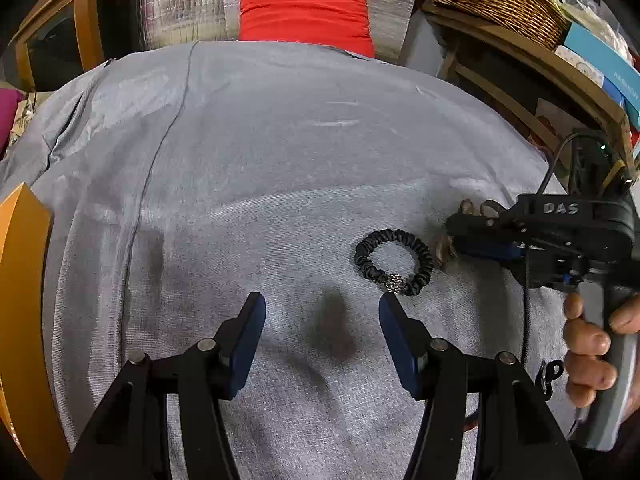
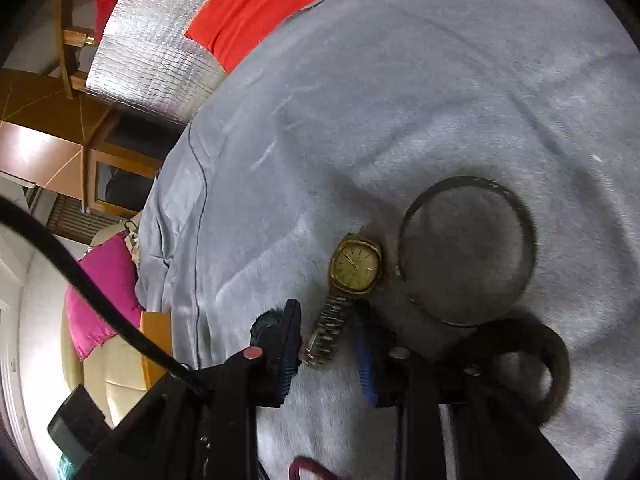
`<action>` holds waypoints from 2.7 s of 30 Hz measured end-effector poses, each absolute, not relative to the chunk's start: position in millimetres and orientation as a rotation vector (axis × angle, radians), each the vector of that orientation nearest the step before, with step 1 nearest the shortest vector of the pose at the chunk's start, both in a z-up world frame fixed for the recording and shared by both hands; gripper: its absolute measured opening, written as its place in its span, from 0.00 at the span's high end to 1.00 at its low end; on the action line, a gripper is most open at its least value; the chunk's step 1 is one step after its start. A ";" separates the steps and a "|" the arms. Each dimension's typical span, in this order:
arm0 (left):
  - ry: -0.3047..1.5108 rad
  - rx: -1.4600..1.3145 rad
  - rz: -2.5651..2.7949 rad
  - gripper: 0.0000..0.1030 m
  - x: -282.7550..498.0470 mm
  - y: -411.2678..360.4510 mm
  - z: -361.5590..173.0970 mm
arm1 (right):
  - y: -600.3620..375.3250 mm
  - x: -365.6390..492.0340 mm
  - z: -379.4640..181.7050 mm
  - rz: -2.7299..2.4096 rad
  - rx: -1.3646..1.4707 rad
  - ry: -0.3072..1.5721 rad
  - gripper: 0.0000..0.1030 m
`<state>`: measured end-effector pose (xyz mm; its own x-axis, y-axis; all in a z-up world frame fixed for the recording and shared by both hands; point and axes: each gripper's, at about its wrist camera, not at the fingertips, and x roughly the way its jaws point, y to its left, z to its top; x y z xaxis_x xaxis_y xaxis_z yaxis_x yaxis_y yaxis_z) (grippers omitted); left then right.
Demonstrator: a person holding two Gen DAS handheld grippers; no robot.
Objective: Organize jewelry
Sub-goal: 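Move the left tool to the black scrunchie while the right tool reaches the gold watch, then grasp the scrunchie with the left tool while the right tool grasps the watch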
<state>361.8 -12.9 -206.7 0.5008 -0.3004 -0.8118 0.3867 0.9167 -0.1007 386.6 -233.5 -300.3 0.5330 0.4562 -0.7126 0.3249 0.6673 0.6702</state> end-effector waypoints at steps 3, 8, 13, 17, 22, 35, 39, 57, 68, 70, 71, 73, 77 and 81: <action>0.966 0.101 -0.417 0.41 362.8 -12.2 -209.3 | -233.6 390.9 -305.1 0.070 0.871 1.023 0.91; 0.964 0.100 -0.422 0.41 365.3 -14.7 -208.8 | -233.8 392.8 -299.3 0.082 0.851 1.000 0.96; 0.961 0.092 -0.434 0.41 369.4 -20.3 -210.3 | -242.3 387.6 -295.4 0.101 0.856 0.988 0.97; 0.958 0.091 -0.449 0.41 372.4 -30.8 -212.2 | -251.2 380.9 -286.5 0.108 0.845 0.953 0.97; 0.942 0.067 -0.462 0.41 378.6 -38.4 -213.9 | -264.4 371.6 -275.7 0.107 0.844 0.920 0.97; 0.965 0.018 -0.506 0.58 397.7 -62.0 -230.1 | -285.0 360.6 -261.2 0.126 0.842 0.863 0.98; 0.958 0.030 -0.544 0.85 395.9 -68.9 -228.4 | -288.3 361.8 -262.8 0.165 0.890 0.879 0.94; 0.883 -0.007 -0.496 0.92 382.0 -25.1 -198.9 | -258.9 394.1 -296.7 0.095 0.986 1.019 0.68; 0.859 -0.012 -0.455 0.92 372.5 -0.5 -191.0 | -244.2 412.5 -288.1 -0.052 0.983 0.891 0.42; 0.856 -0.019 -0.449 0.92 372.9 2.9 -190.3 | -239.3 415.6 -283.5 -0.075 0.945 0.896 0.40; 0.856 -0.025 -0.446 0.92 373.1 5.6 -189.7 | -239.7 415.1 -283.1 -0.084 0.964 0.888 0.38; 0.855 -0.030 -0.439 0.92 373.2 9.5 -189.2 | -246.4 412.4 -286.7 -0.090 1.044 0.871 0.37; 0.857 -0.031 -0.435 0.92 375.5 13.8 -190.7 | -259.1 409.3 -290.3 -0.135 1.151 0.828 0.37; 0.863 -0.030 -0.435 0.92 376.1 16.9 -192.1 | -258.4 415.5 -291.2 -0.224 1.109 0.820 0.38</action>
